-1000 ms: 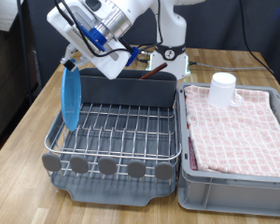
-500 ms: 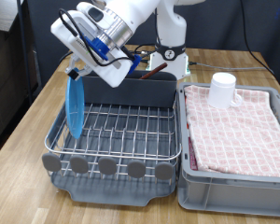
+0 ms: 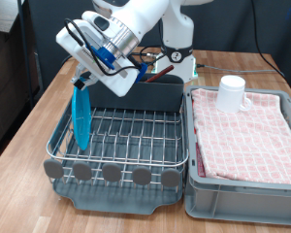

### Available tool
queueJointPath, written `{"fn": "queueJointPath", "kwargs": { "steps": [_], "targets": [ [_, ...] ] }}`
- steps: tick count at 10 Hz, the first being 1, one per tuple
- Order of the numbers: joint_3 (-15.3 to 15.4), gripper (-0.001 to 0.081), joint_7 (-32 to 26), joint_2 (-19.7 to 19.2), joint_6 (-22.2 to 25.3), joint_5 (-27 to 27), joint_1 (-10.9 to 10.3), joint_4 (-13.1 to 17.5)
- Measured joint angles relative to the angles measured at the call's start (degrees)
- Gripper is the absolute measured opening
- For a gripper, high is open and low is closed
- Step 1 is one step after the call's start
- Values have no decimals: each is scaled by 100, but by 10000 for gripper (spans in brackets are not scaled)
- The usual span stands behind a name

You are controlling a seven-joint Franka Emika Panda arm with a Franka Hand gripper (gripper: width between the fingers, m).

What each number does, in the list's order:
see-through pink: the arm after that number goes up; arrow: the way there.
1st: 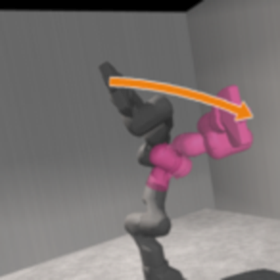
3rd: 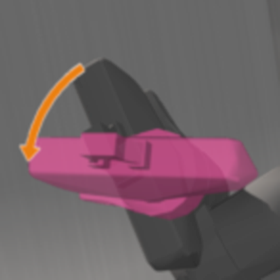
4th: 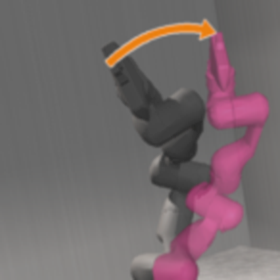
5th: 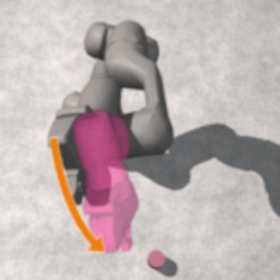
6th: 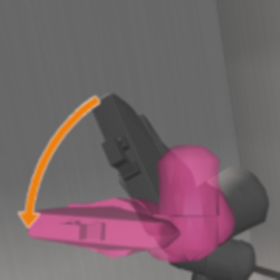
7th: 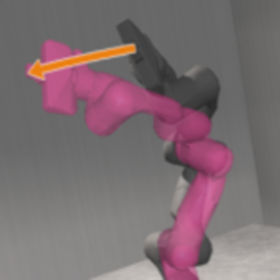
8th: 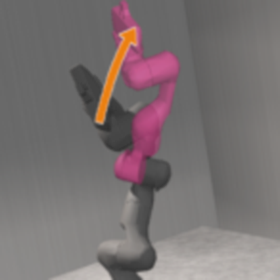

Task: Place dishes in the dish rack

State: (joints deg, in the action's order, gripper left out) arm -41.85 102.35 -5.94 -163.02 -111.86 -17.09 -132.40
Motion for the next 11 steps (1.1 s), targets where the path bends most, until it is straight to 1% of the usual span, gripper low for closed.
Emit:
{"fn": "queueJointPath", "kwargs": {
  "steps": [2, 3, 4, 5, 6, 7, 8, 9, 10, 11],
  "targets": [
    [0, 16, 74, -15, -26, -3, 0, 0],
    [0, 132, 76, -15, -51, 4, 0, 0],
    [0, 132, 76, -15, -87, 20, 0, 3],
    [-5, 335, 51, -15, -153, 106, 0, 7],
    [-21, 335, -79, -15, -280, 371, 0, 9],
    [-54, 519, -488, -15, -487, 930, 3, 3],
    [-83, 519, -1152, -15, -773, 1758, 24, -28],
    [-76, 707, -2060, -14, -1081, 2818, 76, -108],
    [13, 707, -3114, 15, -1186, 3975, 148, -217],
    [146, 788, -4189, 78, -1137, 5129, 201, -315]
  ]
}}
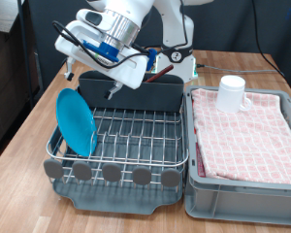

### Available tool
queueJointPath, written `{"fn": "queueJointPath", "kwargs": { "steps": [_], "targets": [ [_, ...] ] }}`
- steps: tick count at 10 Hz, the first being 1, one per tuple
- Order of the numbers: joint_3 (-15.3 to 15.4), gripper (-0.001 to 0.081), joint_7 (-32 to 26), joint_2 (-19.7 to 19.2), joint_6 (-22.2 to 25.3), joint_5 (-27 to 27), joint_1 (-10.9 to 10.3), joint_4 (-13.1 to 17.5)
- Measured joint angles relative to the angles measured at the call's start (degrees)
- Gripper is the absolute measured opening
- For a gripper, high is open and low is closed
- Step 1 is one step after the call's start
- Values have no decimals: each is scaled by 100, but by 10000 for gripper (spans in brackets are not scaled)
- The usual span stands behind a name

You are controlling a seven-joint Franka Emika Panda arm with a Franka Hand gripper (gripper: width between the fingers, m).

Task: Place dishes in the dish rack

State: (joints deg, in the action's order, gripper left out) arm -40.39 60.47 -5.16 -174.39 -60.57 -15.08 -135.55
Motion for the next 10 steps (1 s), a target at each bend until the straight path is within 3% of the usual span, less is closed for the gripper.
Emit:
{"fn": "queueJointPath", "kwargs": {
  "steps": [1, 2, 6, 10],
  "targets": [
    [118, 799, -927, 96, 201, 1006, 6, -54],
    [206, 799, -1517, 211, 442, 1593, 4, -63],
    [303, 803, -2813, 624, 1052, 2919, -53, -64],
    [348, 803, -3109, 1136, 1771, 3127, -79, -26]
  ]
}}
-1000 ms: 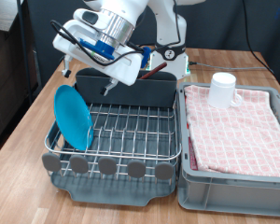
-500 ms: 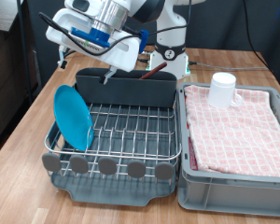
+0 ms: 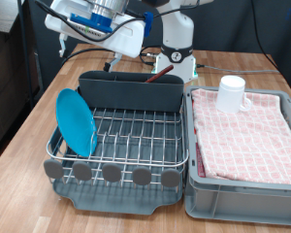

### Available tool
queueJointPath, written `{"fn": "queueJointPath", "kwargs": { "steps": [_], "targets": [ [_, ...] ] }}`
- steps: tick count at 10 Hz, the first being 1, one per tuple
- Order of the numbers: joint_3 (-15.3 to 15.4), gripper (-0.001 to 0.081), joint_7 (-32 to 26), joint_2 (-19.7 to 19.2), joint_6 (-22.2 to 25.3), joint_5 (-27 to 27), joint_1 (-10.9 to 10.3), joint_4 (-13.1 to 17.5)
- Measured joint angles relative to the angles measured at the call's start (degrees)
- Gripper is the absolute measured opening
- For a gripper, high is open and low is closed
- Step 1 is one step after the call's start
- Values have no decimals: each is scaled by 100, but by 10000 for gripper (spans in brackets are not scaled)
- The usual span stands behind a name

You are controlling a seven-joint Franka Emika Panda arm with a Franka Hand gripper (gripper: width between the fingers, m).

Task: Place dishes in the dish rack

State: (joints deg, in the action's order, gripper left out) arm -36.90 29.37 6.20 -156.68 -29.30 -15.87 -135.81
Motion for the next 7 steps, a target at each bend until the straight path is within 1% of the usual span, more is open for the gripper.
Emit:
{"fn": "queueJointPath", "kwargs": {
  "steps": [3, 5, 6, 7],
  "targets": [
    [66, 803, -57, 309, 380, -27, 0, 89],
    [85, 803, -138, 388, 246, -338, 6, 108],
    [84, 803, -130, 381, 282, -286, 5, 108],
    [79, 803, -183, 379, 600, 73, -29, 149]
  ]
}}
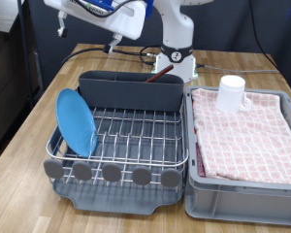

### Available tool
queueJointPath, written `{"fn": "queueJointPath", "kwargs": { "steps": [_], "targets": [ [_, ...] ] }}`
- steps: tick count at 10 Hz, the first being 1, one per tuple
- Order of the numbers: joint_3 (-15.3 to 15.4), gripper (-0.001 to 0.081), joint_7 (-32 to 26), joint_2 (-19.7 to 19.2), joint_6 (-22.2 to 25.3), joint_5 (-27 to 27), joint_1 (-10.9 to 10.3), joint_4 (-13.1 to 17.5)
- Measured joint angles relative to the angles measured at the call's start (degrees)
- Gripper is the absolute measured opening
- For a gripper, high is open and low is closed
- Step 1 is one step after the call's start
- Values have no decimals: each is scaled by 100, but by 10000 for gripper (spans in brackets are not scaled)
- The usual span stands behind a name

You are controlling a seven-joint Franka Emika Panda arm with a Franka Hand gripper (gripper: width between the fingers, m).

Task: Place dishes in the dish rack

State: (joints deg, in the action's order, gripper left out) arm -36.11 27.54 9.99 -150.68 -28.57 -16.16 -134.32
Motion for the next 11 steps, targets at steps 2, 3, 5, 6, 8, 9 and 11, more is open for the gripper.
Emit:
{"fn": "queueJointPath", "kwargs": {
  "steps": [2, 3, 5, 6, 8, 9, 11],
  "targets": [
    [11, 803, -269, 29, 1007, 850, -161, 303],
    [62, 803, -327, 87, 1424, 1024, -234, 453],
    [263, 803, -320, 292, 2157, 1306, -367, 659],
    [376, 803, -328, 402, 2435, 1383, -448, 713],
    [654, 803, -219, 583, 2782, 1414, -570, 723],
    [812, 803, -139, 654, 2922, 1414, -612, 714],
    [1118, 803, 11, 780, 3161, 1424, -696, 636]
  ]
}}
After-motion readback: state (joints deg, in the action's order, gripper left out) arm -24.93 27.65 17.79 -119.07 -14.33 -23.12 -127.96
